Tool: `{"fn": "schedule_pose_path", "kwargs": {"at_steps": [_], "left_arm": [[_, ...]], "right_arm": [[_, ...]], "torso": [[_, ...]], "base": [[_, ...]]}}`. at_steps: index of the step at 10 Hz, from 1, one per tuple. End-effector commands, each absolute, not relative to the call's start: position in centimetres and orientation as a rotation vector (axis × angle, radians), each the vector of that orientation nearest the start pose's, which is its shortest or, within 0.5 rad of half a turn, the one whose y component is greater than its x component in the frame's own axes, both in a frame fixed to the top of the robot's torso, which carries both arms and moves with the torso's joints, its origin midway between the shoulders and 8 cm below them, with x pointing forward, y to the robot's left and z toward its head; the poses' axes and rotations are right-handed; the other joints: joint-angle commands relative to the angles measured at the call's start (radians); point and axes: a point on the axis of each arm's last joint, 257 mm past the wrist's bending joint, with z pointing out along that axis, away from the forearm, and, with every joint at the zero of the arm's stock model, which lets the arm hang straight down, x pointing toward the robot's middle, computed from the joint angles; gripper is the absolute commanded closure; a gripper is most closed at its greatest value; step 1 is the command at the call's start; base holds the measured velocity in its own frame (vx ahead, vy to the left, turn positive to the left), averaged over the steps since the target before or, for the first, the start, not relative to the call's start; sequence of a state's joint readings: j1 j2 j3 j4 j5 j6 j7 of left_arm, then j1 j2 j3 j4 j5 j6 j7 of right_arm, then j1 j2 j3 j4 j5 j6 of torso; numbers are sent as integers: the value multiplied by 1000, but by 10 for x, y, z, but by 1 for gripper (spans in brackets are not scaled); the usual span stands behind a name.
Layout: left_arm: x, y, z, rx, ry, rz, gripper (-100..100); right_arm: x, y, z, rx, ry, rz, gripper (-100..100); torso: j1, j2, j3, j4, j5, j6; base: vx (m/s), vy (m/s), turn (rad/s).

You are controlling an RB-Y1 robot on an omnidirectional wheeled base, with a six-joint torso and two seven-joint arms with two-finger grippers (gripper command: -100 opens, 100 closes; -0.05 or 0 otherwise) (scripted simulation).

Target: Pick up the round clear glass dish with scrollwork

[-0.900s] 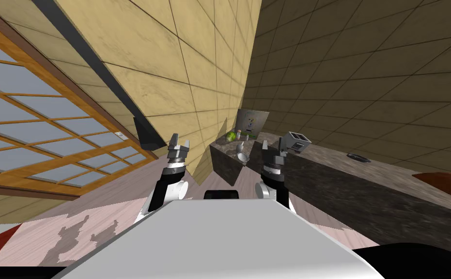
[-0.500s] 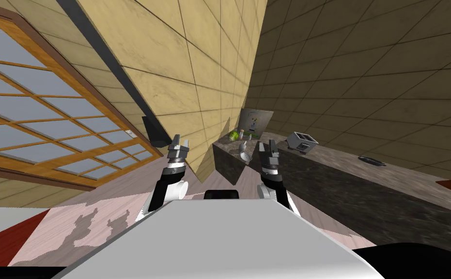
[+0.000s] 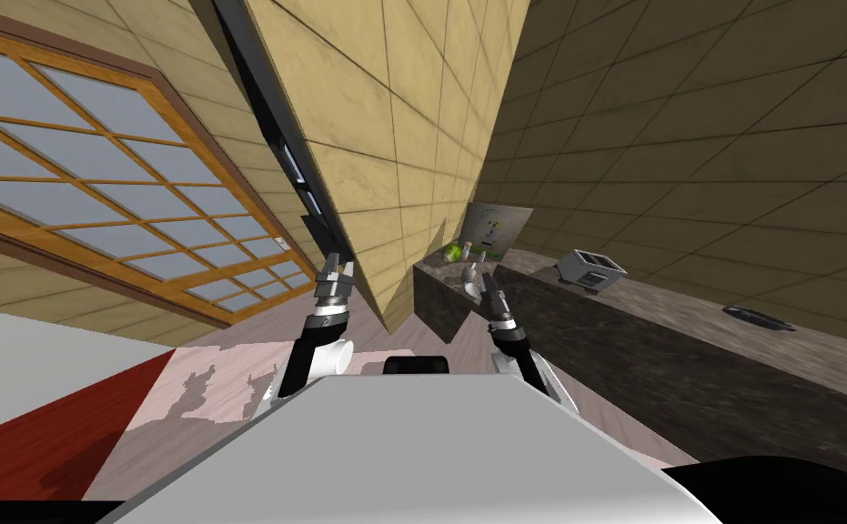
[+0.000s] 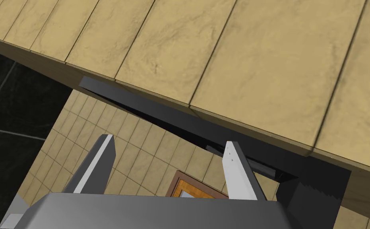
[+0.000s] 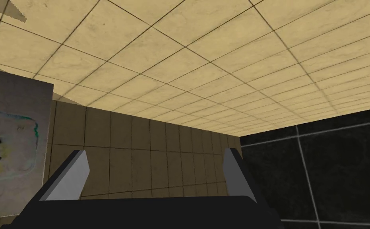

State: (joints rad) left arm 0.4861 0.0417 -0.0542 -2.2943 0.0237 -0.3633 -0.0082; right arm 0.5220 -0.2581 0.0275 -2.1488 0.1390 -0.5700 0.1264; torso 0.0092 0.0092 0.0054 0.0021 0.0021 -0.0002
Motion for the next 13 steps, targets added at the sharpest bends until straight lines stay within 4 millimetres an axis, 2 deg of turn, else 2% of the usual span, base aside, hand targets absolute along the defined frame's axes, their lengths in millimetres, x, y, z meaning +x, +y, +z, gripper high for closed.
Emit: {"fn": "schedule_pose_path", "kwargs": {"at_steps": [1, 2, 4, 5, 7, 8, 10, 11, 13], "left_arm": [[367, 260, 7, -735, 717, -1343, 0], [367, 260, 7, -735, 717, -1343, 0], [367, 260, 7, -735, 717, -1343, 0], [367, 260, 7, -735, 717, -1343, 0], [367, 260, 7, -735, 717, -1343, 0], [367, 260, 7, -735, 717, -1343, 0], [367, 260, 7, -735, 717, -1343, 0], [367, 260, 7, -735, 717, -1343, 0], [367, 260, 7, -735, 717, -1343, 0]], "right_arm": [[362, -240, -66, 309, 1082, 1024, -100], [362, -238, -67, 299, 1088, 1017, -100], [367, -242, -99, 213, 1203, 910, -100], [368, -242, -103, 208, 1213, 902, -100], [371, -252, -139, 120, 1326, 788, -100], [371, -250, -140, 109, 1331, 780, -100], [373, -264, -175, 8, 1437, 660, -100], [372, -264, -176, 0, 1441, 654, -100], [373, -282, -210, -110, 1537, 530, -100]], "torso": [[0, 0, 0, 0, 0, 0], [1, 0, 0, 0, 0, 0], [-3, -3, -2, -1, -1, 0], [-2, -2, -1, 0, -1, 0], [-4, -4, -2, -1, -1, 0], [-1, -3, -2, -1, 0, 0], [-4, -3, -2, -1, -1, 0], [-3, -3, -2, -1, 0, 0], [-5, -4, -2, -1, -1, 0]], "base": [[-133, 160, 177], [-78, 111, 68], [-89, 115, 181], [-80, 91, 68], [-72, 129, 179], [-74, 100, 59], [-74, 119, 155], [-61, 98, 57], [-48, 122, 128]]}}
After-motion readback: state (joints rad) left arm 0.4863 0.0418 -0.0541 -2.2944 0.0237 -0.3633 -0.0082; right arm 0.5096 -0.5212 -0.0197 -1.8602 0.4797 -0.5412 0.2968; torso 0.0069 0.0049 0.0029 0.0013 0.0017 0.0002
